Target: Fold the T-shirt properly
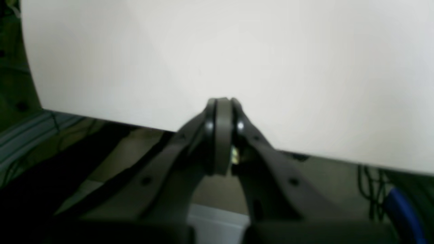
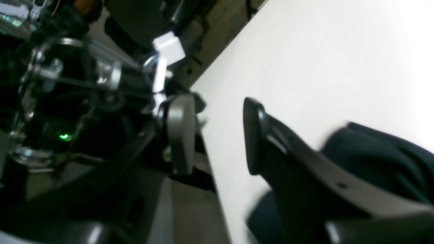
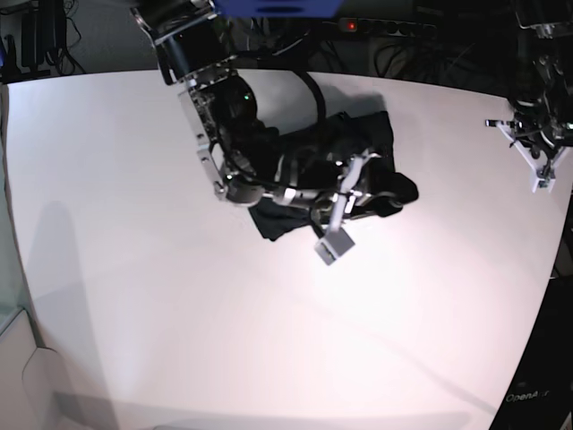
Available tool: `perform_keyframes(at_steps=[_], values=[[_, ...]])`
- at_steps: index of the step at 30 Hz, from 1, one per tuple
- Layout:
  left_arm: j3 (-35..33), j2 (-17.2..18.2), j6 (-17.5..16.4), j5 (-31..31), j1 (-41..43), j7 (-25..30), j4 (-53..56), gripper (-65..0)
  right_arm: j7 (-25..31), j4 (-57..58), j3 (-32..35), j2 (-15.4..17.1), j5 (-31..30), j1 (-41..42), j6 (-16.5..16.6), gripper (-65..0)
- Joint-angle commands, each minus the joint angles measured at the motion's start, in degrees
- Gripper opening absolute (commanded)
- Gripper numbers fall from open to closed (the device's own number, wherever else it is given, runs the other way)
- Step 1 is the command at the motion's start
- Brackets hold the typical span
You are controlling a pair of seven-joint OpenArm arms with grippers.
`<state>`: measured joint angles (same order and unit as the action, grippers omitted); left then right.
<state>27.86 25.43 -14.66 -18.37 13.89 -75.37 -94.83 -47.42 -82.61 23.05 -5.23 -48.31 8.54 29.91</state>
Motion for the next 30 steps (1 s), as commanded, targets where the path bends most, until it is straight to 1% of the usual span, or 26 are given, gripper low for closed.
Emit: perform_keyframes(at_steps=[1,5,8,11,15,17,20,24,25,29,30], values=[[0.32,0.99,0.02,0.13,0.48,1.48,-0.78,-65.0,1.48,-1.13,-1.03,1.15,-1.4,1.62,0.11,-41.0],[-3.2,0.9,0.02,0.13,2.33,6.05,-1.13,-65.0,1.57,-1.13,-3.31,6.25,-1.58,1.35,0.11,-44.3],[-4.25,-0.42,0.02,0.04,1.8,7.2,-1.31,-65.0,1.57,-1.13,-4.72,8.44,-1.58,0.04,0.11,-46.3],[-4.78,-2.71,0.02,0.13,-1.63,6.67,-2.27,-65.0,1.57,-1.22,-6.39,8.88,-1.58,-1.99,0.11,-48.5],[-4.96,-5.08,0.02,0.04,-5.23,6.23,-5.53,-65.0,1.84,-1.22,-6.04,8.8,-1.58,-3.66,0.2,-51.6],[-5.92,-5.43,0.02,0.04,-7.34,4.03,-7.2,-65.0,1.57,-1.22,-6.04,8.8,-1.58,-3.66,0.2,-53.0],[-9.35,-5.87,0.02,-0.05,-12.18,-0.54,-8.78,-65.0,1.57,-1.22,-6.13,8.88,-1.49,-3.66,0.2,-54.7],[-13.31,-8.95,0.02,-0.05,-15.52,-3.79,-12.21,-65.0,1.48,-1.22,-5.95,8.97,-1.31,-3.83,0.2,-54.8],[-14.63,-10.0,0.02,-0.05,-15.96,-3.97,-12.91,-65.0,1.48,-1.3,-6.21,9.67,-1.22,-4.01,0.2,-54.8],[-18.58,-12.38,0.02,0.39,-17.45,-3.88,-12.73,-65.0,1.48,-4.73,-6.39,12.66,-1.22,-3.04,-0.15,-54.8],[-19.46,-12.82,0.02,0.39,-17.19,-3.44,-12.56,-65.0,1.4,-6.4,-6.39,13.89,-1.22,-3.04,-1.12,-54.8]])
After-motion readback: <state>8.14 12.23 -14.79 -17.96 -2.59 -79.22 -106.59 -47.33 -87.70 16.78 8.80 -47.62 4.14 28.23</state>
